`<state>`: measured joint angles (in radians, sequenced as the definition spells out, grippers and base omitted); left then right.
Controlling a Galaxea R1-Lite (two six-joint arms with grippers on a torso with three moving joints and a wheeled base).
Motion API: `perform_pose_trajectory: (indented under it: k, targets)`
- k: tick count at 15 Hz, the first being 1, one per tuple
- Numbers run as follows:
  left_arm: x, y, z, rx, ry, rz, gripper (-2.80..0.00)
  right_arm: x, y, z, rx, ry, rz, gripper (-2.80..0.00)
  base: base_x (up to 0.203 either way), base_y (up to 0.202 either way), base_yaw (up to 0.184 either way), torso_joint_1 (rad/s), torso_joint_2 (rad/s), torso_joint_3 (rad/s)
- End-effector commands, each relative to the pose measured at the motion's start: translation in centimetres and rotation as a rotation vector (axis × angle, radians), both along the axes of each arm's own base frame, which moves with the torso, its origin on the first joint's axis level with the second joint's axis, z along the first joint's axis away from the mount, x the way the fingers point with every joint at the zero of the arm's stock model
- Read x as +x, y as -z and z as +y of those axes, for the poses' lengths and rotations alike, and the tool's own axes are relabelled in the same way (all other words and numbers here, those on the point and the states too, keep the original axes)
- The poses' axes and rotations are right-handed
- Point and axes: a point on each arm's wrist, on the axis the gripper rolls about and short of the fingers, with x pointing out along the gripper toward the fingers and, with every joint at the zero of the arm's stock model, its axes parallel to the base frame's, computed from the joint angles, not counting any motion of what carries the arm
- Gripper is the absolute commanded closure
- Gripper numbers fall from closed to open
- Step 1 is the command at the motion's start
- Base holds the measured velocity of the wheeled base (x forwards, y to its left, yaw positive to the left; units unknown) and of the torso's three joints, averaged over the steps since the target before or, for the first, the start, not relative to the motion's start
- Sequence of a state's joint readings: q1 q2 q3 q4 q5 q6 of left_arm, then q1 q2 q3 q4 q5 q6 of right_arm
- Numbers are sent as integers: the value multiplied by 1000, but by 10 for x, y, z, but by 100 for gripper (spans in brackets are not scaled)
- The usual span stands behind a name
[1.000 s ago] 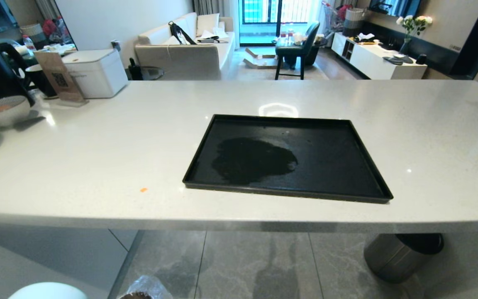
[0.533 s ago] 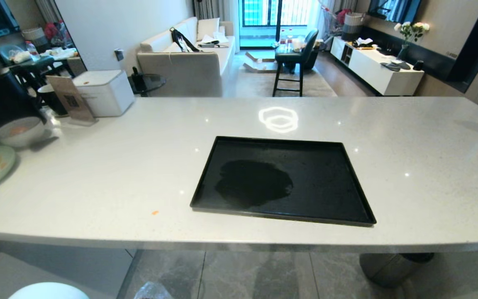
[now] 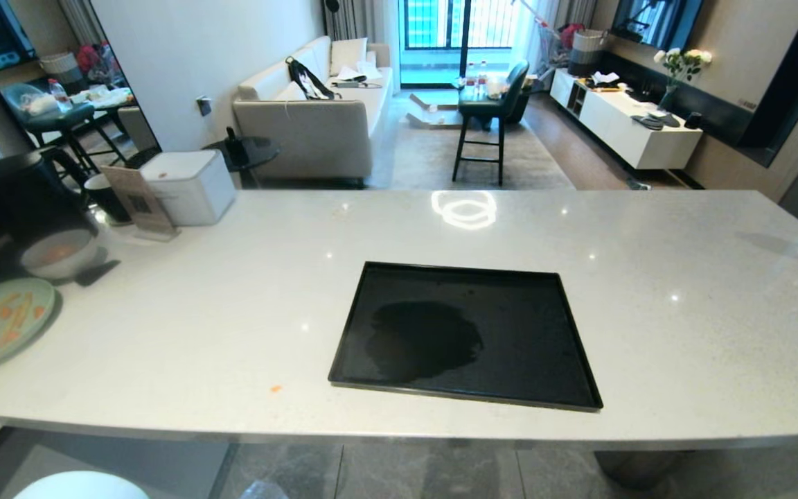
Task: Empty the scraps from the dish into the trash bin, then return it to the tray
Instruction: Put the bowl back to the table
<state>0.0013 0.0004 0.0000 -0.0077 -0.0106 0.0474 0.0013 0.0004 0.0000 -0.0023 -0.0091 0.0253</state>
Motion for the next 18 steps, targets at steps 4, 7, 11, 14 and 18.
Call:
perform_pose_trajectory:
  k: [4, 7, 11, 14, 18]
  targets:
    - [0, 0, 0, 0, 0, 0, 0, 0, 0, 0, 1, 0, -1, 0, 0, 0, 0, 167, -403, -243]
    - [0, 0, 0, 0, 0, 0, 0, 0, 0, 0, 1, 0, -1, 0, 0, 0, 0, 160, -355, -210]
    - [0, 0, 0, 0, 0, 0, 0, 0, 0, 0, 2, 0, -3, 0, 0, 0, 0, 86, -207, -116]
    - [0, 0, 0, 0, 0, 0, 0, 0, 0, 0, 2, 0, 0, 0, 0, 0, 0, 0, 0, 0]
    - [0, 0, 0, 0, 0, 0, 0, 0, 0, 0, 2, 0, -1, 0, 0, 0, 0, 0, 0, 0]
